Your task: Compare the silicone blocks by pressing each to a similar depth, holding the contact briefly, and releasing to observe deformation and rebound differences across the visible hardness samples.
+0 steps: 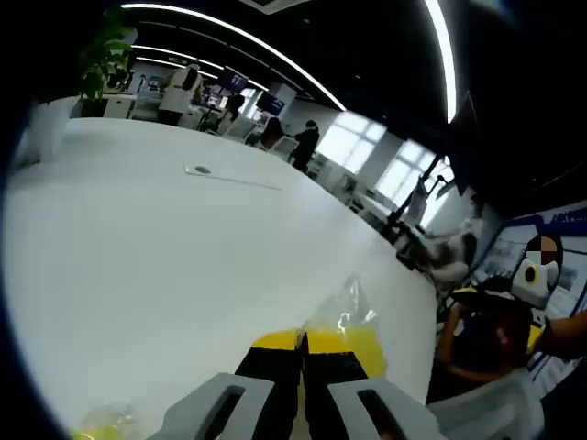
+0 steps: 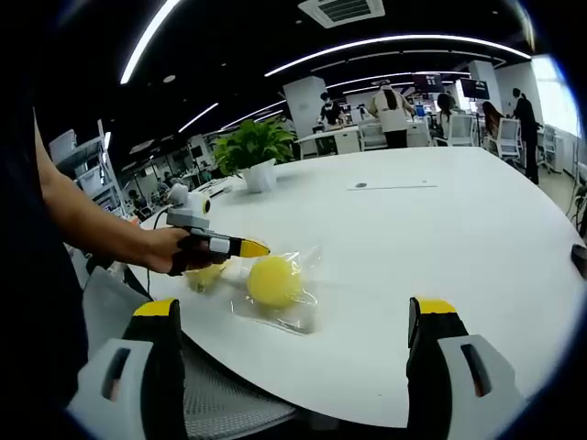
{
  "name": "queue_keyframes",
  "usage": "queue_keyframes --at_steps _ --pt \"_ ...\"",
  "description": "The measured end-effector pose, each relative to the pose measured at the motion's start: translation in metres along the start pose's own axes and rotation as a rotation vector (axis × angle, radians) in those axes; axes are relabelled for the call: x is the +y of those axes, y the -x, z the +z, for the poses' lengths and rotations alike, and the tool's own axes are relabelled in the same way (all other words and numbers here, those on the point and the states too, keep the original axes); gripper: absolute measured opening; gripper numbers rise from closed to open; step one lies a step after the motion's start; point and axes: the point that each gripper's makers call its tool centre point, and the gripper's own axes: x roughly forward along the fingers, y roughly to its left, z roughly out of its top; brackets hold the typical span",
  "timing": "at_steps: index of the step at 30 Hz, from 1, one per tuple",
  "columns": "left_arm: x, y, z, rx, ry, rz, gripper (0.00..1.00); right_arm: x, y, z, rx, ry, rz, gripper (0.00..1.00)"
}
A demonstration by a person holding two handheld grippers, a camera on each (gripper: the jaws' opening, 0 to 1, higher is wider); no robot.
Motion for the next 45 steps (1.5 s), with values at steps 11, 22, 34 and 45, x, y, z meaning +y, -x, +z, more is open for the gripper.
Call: queue_keyframes --at_steps 11,22,34,45 --pt "0.017 -0.007 -0.021 0.129 -0.274 0.026 0.00 -0.003 0.004 0.000 0.001 -0.020 -0.014 0.96" --pt "0.020 -0.013 -0.020 0.164 -0.339 0.023 0.07 0.002 -0.004 0.000 0.008 -0.030 0.008 0.96" --pt "0.010 0.027 0.040 -0.049 -0.308 0.053 0.97 0.004 -0.008 0.008 -0.019 -0.040 0.050 0.97" --pt "0.032 0.127 0.057 -0.077 -0.369 0.143 1.00 -0.001 -0.024 0.010 0.029 0.052 0.018 0.97"
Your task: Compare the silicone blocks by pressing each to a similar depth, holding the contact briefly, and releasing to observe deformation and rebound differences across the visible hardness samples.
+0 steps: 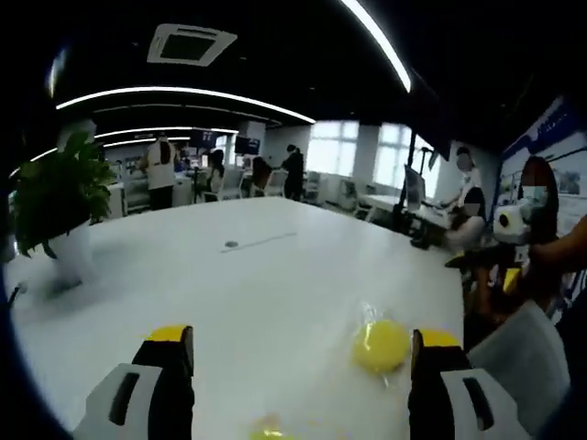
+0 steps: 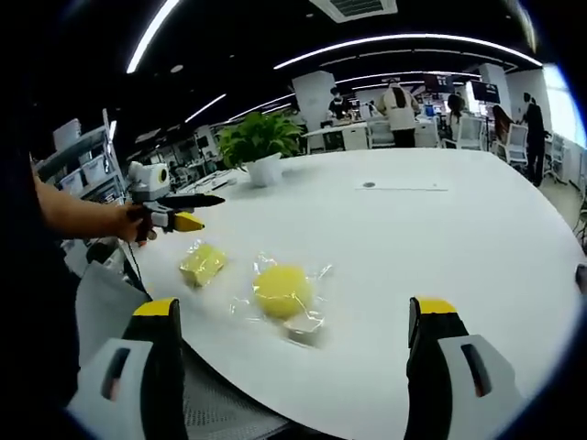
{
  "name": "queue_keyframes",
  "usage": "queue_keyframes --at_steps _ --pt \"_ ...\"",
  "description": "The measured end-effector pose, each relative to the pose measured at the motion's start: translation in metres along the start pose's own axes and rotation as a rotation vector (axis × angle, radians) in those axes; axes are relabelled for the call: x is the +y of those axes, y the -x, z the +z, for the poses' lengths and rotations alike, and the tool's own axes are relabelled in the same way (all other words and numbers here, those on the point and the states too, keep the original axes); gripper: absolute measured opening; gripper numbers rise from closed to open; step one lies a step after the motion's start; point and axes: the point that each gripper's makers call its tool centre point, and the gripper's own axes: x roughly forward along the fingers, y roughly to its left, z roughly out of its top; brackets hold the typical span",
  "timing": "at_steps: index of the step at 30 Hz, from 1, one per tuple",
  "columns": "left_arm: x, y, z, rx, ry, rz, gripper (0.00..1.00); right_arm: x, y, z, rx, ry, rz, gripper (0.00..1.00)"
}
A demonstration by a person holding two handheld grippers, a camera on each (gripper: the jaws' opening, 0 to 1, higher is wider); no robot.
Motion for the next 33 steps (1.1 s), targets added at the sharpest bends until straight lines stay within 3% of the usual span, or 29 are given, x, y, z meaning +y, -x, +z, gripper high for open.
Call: queue_keyframes --at_steps 5,12,15,18,22,25,33 --pt "0.013 0.042 -0.014 0.009 -0.008 0.032 1.00 -0.004 -0.003 0.001 0.000 -0.038 -0.021 0.97" --pt "0.021 0.088 -0.052 0.045 0.014 0.076 1.00 -0.010 -0.004 -0.001 0.003 0.001 -0.049 0.97" --pt "0.031 0.111 -0.060 0.031 0.054 0.132 1.00 -0.011 -0.002 0.005 -0.038 -0.035 -0.027 0.97" --pt "0.039 0.132 -0.067 0.027 0.088 0.176 1.00 -0.012 -0.001 0.005 -0.064 0.032 -0.026 0.97" --pt "0.043 0.149 -0.068 0.019 0.083 0.203 1.00 -0.012 -0.002 -0.003 -0.035 0.065 -0.027 0.97" --pt "0.046 0.161 -0.066 -0.005 0.104 0.224 1.00 -0.008 0.001 -0.007 -0.024 0.039 -0.016 0.97" --pt "0.041 0.167 -0.069 -0.043 0.112 0.229 1.00 -0.001 0.004 -0.019 0.011 0.034 -0.014 0.97"
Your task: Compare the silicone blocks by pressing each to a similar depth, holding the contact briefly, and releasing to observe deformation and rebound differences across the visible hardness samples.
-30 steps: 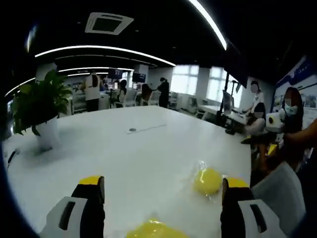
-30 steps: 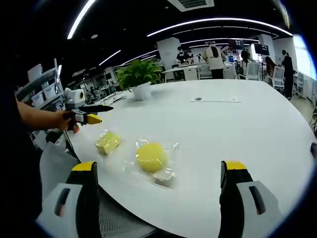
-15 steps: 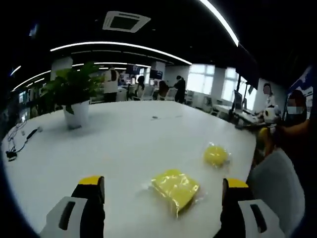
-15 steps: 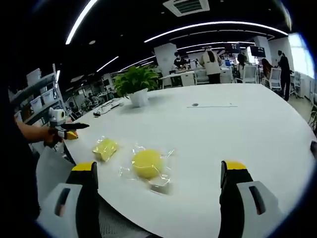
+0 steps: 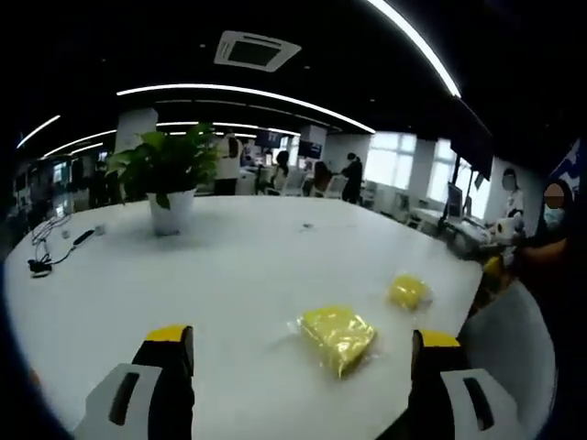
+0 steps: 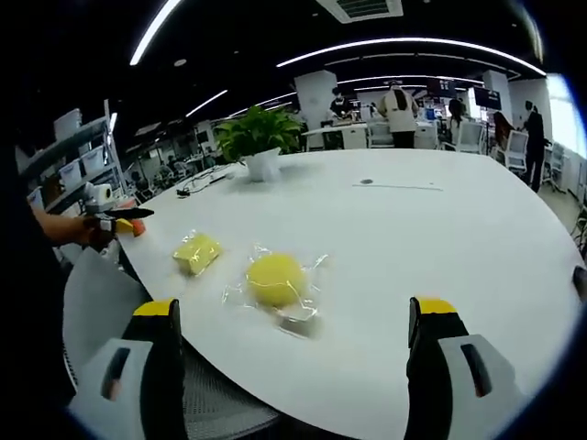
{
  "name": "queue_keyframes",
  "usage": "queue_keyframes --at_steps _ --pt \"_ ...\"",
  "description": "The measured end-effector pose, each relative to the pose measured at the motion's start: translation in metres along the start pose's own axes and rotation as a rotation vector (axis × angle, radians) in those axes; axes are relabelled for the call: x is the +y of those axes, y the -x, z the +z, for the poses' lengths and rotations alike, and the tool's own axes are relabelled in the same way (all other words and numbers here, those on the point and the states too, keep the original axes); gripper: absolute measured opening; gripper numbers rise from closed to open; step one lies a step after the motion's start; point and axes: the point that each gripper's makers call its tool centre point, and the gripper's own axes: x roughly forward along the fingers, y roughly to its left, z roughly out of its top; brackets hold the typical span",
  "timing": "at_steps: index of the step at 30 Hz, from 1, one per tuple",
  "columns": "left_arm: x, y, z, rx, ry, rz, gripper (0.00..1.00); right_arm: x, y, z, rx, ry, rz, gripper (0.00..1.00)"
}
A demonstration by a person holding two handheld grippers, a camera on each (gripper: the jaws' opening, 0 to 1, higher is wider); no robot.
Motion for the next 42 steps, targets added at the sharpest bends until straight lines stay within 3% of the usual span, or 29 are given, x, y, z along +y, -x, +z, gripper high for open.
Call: queue_keyframes --at_steps 8,11,20,32,37,42 --pt "-0.006 -0.002 0.005 -0.003 0.003 -0.023 1.00 0.002 0.005 -0.006 -0.021 0.011 -0.018 0.97" --pt "-0.006 0.000 0.005 0.011 0.005 -0.022 1.00 0.004 0.007 -0.014 0.034 -0.013 -0.027 0.97" --pt "-0.004 0.004 0.007 -0.010 0.022 0.000 1.00 0.014 -0.004 -0.013 0.022 0.007 0.014 0.96" --pt "-0.001 -0.008 0.007 0.003 0.013 -0.007 1.00 -0.004 -0.010 -0.019 0.041 -0.008 -0.021 0.96" --pt "-0.001 -0.009 0.010 -0.007 0.021 -0.006 1.00 -0.002 -0.010 -0.026 0.073 0.011 -0.028 0.96" --pt "-0.003 -0.011 0.006 0.025 -0.003 -0.001 1.00 -0.002 -0.011 -0.024 0.076 -0.013 -0.028 0.96"
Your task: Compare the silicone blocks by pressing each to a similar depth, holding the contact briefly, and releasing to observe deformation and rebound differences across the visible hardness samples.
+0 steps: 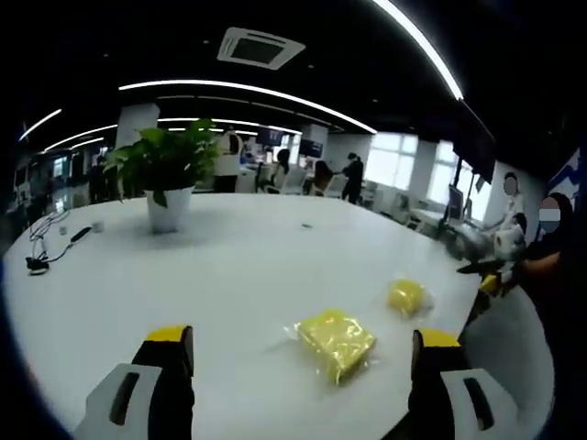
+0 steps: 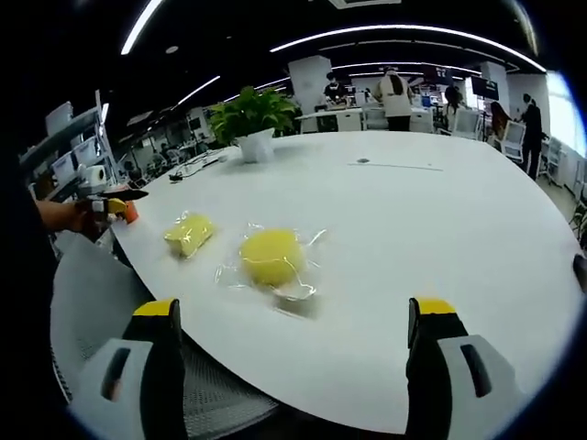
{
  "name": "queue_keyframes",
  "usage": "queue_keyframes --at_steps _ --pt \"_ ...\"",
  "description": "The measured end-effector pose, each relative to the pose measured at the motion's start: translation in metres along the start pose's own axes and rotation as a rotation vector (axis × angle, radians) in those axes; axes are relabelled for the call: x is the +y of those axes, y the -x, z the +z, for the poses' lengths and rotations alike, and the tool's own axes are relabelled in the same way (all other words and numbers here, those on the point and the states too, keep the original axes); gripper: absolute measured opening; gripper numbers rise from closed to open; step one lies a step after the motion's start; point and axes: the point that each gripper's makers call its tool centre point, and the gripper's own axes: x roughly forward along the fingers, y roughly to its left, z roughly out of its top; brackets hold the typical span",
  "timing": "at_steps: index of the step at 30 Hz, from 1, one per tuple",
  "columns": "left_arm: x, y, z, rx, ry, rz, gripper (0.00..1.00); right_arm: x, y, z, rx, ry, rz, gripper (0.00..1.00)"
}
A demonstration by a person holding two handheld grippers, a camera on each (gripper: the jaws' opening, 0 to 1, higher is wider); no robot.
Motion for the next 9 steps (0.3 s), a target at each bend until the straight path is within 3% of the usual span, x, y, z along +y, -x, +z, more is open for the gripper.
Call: queue_keyframes --at_steps 9 --pt "-0.0056 0.0054 -0.0078 -0.002 0.018 -0.003 1.00 -0.0091 0.0004 0.0084 -0.015 -0.006 -0.019 0.96"
